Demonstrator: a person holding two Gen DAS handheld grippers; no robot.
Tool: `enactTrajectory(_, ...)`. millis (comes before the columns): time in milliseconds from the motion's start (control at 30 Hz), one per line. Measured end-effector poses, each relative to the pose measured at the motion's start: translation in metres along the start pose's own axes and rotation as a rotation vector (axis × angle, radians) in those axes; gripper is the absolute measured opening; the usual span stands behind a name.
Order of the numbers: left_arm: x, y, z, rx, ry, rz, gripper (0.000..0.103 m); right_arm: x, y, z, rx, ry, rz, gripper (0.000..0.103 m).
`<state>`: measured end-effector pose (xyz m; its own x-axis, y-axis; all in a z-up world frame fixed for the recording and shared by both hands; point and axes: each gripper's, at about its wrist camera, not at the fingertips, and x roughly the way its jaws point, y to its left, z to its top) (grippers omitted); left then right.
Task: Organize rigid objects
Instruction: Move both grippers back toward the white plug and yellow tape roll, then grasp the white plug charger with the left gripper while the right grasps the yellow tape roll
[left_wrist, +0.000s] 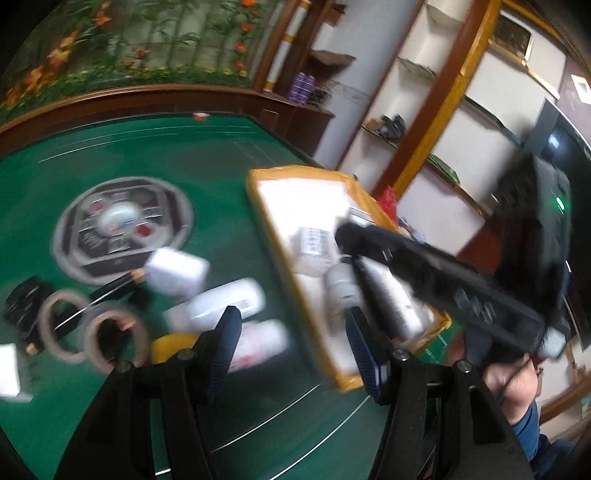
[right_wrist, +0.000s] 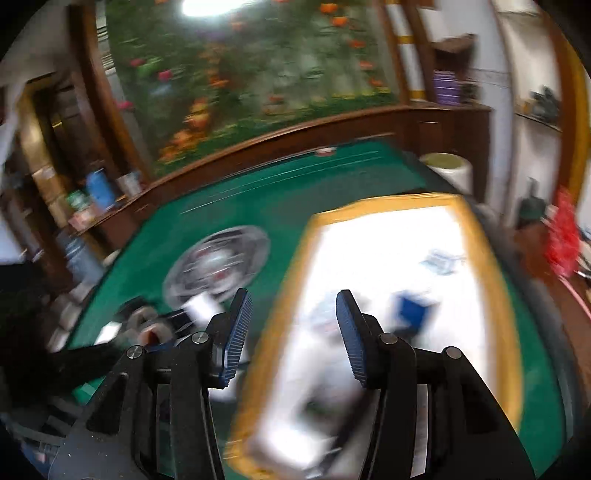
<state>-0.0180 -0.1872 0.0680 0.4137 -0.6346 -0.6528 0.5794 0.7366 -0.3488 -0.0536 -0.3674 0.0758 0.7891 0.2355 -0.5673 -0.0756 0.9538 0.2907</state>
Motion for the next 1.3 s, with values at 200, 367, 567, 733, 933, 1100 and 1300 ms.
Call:
enactTrajectory(200,-0.044,0.049,-0.032,-0.080,-0.055,0.067,0.059,0.013,0.043,-0.034,-0.061,0.056,0.094,0.048)
enactTrajectory(367,-0.078,0.087,-0.064,-0.148,-0.092,0.149,0.061,0.030,0.056,-0.063,-0.067,0.114,0.144,0.048)
enactTrajectory(567,-0.096,0.137,-0.083,-0.285,-0.109,0.262,0.063,0.040,0.056,-0.071,-0.048,0.179,0.195,0.048)
enactTrajectory(733,-0.097,0.166,-0.079,-0.386,-0.095,0.321,0.070,0.044,0.058,-0.070,-0.042,0.190,0.191,0.048)
enactTrajectory(933,-0.077,0.178,-0.061,-0.354,-0.013,0.437,0.075,0.046,0.059,-0.067,-0.037,0.188,0.204,0.048)
enactTrajectory(1100,-0.050,0.190,-0.042,-0.325,0.058,0.459,0.074,0.045,0.059,-0.067,-0.038,0.189,0.205,0.048)
enactTrajectory(1300,-0.054,0.181,-0.046,-0.285,0.021,0.485,0.053,0.044,0.058,-0.067,-0.039,0.189,0.204,0.048)
